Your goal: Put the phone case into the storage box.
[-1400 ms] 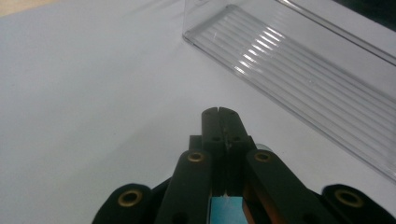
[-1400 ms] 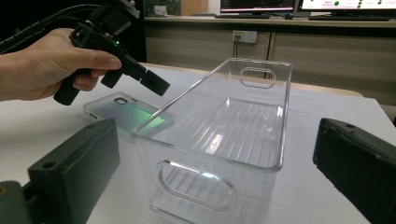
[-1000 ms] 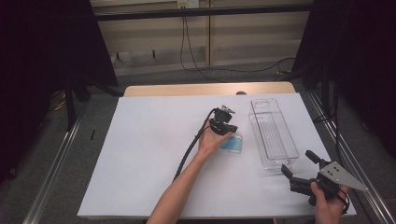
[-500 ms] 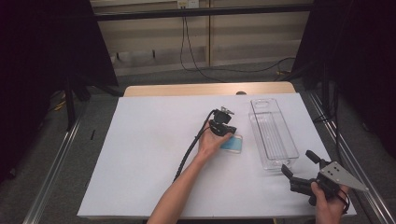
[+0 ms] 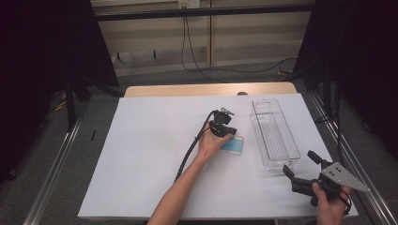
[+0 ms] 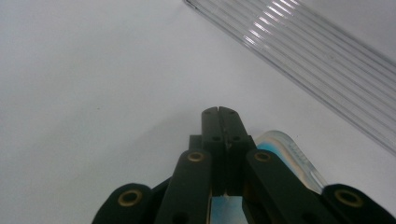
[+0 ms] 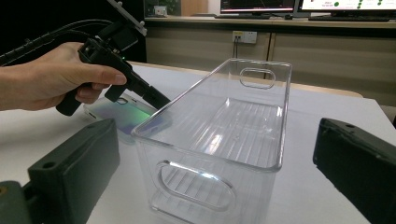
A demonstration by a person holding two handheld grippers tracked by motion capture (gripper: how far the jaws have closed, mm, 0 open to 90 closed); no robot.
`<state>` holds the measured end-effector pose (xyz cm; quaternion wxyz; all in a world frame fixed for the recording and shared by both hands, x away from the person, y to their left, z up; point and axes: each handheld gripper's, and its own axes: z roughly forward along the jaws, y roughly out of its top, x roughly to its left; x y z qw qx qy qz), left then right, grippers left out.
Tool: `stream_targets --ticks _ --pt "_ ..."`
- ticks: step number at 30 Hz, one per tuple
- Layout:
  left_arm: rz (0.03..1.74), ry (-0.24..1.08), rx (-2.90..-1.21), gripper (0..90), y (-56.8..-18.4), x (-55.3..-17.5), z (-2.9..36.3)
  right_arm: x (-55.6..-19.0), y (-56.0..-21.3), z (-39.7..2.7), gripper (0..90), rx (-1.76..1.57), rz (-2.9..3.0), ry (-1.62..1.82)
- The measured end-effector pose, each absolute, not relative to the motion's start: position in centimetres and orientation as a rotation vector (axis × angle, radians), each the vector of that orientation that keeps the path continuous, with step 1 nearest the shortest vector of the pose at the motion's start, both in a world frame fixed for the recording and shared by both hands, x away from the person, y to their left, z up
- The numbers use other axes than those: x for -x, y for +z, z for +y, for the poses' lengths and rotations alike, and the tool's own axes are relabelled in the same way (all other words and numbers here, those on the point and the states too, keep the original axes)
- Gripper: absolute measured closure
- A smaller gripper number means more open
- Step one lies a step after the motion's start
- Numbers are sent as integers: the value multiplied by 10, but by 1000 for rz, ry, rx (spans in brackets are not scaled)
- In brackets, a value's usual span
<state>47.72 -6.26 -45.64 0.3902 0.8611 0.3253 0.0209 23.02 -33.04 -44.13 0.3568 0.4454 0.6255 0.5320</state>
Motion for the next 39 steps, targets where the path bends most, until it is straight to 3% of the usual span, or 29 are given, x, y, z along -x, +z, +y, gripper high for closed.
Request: stream_targets --ticks 39 --pt "763 -26 -2197 900 -458 -456 -64 -230 -441 -330 0 -1153 1613 1371"
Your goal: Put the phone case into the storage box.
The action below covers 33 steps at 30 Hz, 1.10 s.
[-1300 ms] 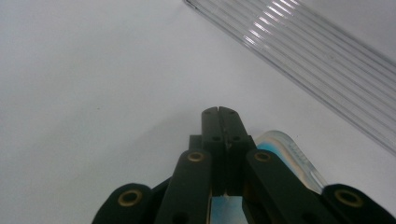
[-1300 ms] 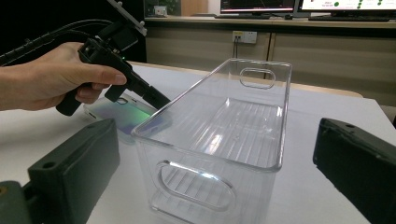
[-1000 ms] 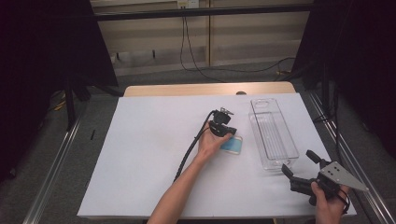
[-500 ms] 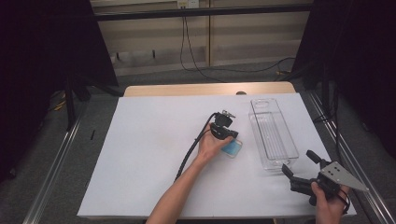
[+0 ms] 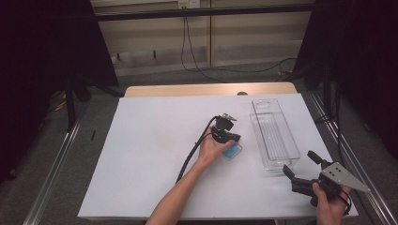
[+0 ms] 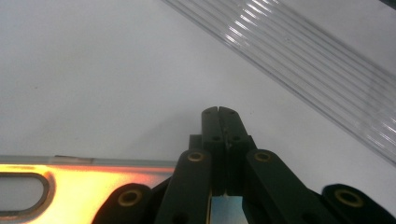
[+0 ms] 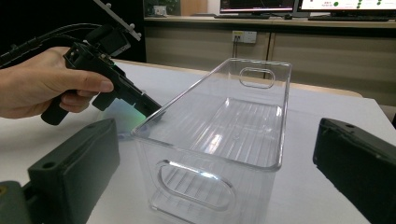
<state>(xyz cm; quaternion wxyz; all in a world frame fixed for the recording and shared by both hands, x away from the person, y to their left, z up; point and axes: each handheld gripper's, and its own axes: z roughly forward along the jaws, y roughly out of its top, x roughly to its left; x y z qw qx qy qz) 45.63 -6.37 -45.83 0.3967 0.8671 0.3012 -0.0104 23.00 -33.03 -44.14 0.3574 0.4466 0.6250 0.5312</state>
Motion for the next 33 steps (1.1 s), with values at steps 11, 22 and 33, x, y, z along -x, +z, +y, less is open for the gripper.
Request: stream_targets --ticks 11,22,33 --pt "729 -44 -2226 900 -457 -452 -59 -230 -441 -330 0 -1151 1612 1370" --pt "706 -59 -2213 900 -458 -443 -61 -230 -441 -330 0 -1150 1613 1371" --pt "691 -77 -2234 900 -458 -440 -60 -229 -441 -331 0 -1151 1609 1373"
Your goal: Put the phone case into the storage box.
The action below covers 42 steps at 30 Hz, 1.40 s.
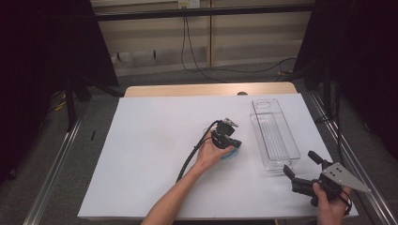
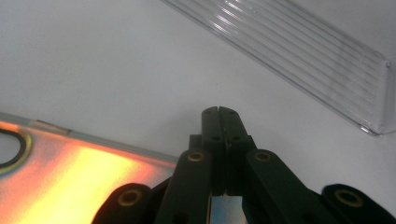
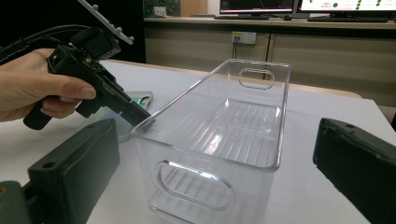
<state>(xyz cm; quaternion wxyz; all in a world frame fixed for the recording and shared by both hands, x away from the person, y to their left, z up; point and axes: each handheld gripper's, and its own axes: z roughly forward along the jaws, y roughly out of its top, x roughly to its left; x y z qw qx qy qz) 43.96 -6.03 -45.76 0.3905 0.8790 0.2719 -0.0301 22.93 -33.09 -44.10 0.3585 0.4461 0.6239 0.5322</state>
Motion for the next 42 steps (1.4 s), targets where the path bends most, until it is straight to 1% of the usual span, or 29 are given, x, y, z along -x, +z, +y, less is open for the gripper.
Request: stream_targets --ticks 8,13,25,42 --pt "685 -64 -2266 900 -455 -435 -59 -229 -441 -332 0 -1149 1608 1373" --pt "679 -55 -2248 900 -457 -431 -56 -229 -441 -332 0 -1146 1609 1375" --pt "666 -87 -2240 900 -457 -429 -43 -229 -441 -331 0 -1152 1609 1374" --pt "664 -82 -2255 900 -456 -424 -35 -230 -441 -331 0 -1156 1611 1372"
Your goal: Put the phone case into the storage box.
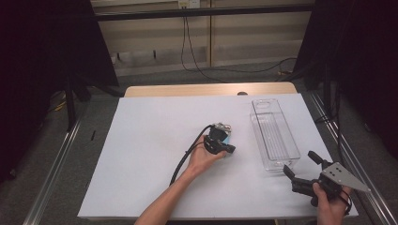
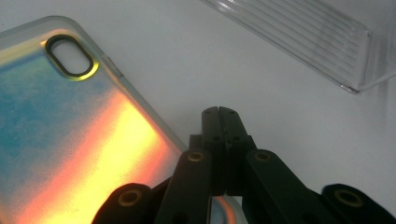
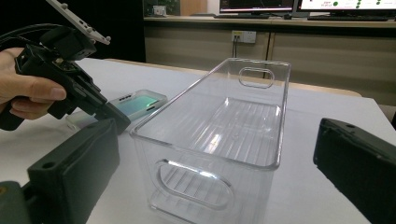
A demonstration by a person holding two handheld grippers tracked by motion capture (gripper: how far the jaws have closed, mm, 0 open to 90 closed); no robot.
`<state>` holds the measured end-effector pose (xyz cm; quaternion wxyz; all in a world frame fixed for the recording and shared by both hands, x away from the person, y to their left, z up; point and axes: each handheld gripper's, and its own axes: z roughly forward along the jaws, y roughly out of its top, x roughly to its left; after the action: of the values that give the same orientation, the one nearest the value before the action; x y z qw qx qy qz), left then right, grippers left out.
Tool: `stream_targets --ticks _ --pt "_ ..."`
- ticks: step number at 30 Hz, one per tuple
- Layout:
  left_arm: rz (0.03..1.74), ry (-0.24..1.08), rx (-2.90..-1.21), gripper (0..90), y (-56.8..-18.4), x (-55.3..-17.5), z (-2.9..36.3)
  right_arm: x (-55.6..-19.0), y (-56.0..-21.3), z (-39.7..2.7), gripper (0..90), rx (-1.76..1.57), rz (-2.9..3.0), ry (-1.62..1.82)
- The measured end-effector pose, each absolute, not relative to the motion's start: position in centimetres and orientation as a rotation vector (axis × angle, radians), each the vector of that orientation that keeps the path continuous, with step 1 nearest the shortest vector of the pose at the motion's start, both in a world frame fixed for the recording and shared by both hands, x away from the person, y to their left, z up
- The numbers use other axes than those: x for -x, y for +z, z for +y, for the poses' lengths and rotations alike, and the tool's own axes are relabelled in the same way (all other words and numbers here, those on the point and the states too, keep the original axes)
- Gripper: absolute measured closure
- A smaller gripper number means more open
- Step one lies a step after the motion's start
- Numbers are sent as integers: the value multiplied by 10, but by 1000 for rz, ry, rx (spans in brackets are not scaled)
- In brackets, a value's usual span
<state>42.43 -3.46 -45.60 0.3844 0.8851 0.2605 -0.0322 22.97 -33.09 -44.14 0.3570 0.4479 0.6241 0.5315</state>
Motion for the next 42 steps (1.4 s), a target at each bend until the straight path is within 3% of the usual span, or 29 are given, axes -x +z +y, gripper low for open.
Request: stream_targets --ticks 42 --pt "705 -47 -2252 900 -455 -427 -8 -230 -441 -331 0 -1157 1612 1371"
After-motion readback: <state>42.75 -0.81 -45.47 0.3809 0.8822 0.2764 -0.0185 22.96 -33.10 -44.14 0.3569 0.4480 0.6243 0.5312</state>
